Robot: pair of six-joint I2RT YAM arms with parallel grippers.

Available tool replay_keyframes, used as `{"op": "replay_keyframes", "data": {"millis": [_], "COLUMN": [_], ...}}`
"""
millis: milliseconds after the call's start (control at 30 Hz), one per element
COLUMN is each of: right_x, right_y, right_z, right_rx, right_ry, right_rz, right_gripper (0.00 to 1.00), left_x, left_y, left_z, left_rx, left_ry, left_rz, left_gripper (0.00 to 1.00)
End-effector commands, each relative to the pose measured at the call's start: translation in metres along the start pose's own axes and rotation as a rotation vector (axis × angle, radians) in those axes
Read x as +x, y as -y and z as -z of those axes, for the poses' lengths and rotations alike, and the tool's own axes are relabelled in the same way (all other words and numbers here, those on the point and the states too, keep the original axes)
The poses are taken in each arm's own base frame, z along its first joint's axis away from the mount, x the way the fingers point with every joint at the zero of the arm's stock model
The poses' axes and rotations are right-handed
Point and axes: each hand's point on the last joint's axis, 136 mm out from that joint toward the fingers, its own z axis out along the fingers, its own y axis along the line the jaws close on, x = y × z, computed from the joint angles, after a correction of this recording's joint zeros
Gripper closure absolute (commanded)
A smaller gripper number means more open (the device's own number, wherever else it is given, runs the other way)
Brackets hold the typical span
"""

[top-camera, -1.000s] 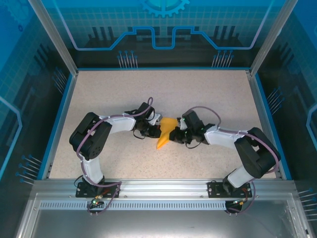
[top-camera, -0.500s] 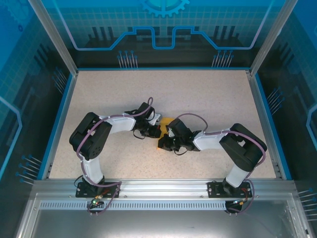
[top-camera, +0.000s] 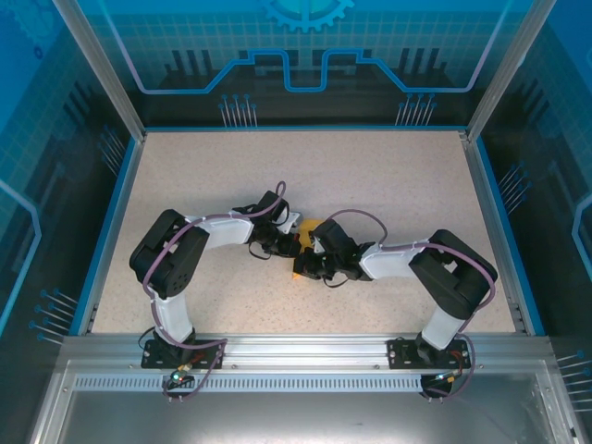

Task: Fold a paper plane with a square sheet of paper (pick it up from the middle)
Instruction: Third fold the triangle at the center of the table.

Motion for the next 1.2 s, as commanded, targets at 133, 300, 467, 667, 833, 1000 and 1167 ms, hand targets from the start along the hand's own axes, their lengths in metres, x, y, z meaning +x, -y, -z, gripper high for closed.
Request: {"op": "replay_keyframes", "data": {"millis": [133,300,467,667,833,1000,1167], "right_x": [0.008,0.008,0.009,0.009,0.009,-0.001,-0.016], "right_y": [0.013,0.014,0.021,0.025,0.026,0.011,0.006], "right_z": [-0.006,-0.009,-0.013,-0.016,-0.015,-0.001,0.013], "right_rx": [0.048,0.038,0.045,0.036,0.035,-0.007,-0.033], "right_ry": [-0.021,-0.022,-0.022,-0.016,-0.014,0.034,0.083], "right_rz": [-0.020,-0.024,-0.036,-0.045,-0.052,-0.021,-0.011], "right_gripper": [0.89,0.89,0.89,0.88,0.88,0.88,0.87], "left_x": [0.011,0.012,0.010,0.011,0.009,0.010,0.010], "left_y": [-0.002,-0.003,-0.004,-0.004,-0.004,-0.004,-0.004], "left_z": [-0.004,-0.006,-0.006,-0.006,-0.005,-0.005,-0.005], "left_rx": [0.013,0.011,0.008,0.004,0.003,0.003,0.003], "left_ry": [-0.042,-0.048,-0.049,-0.052,-0.053,-0.054,-0.058], "left_rz": [-0.009,-0.006,-0.011,-0.016,-0.020,-0.021,-0.022], "left_gripper": [0.97,0.97,0.97,0.97,0.97,0.97,0.97]}}
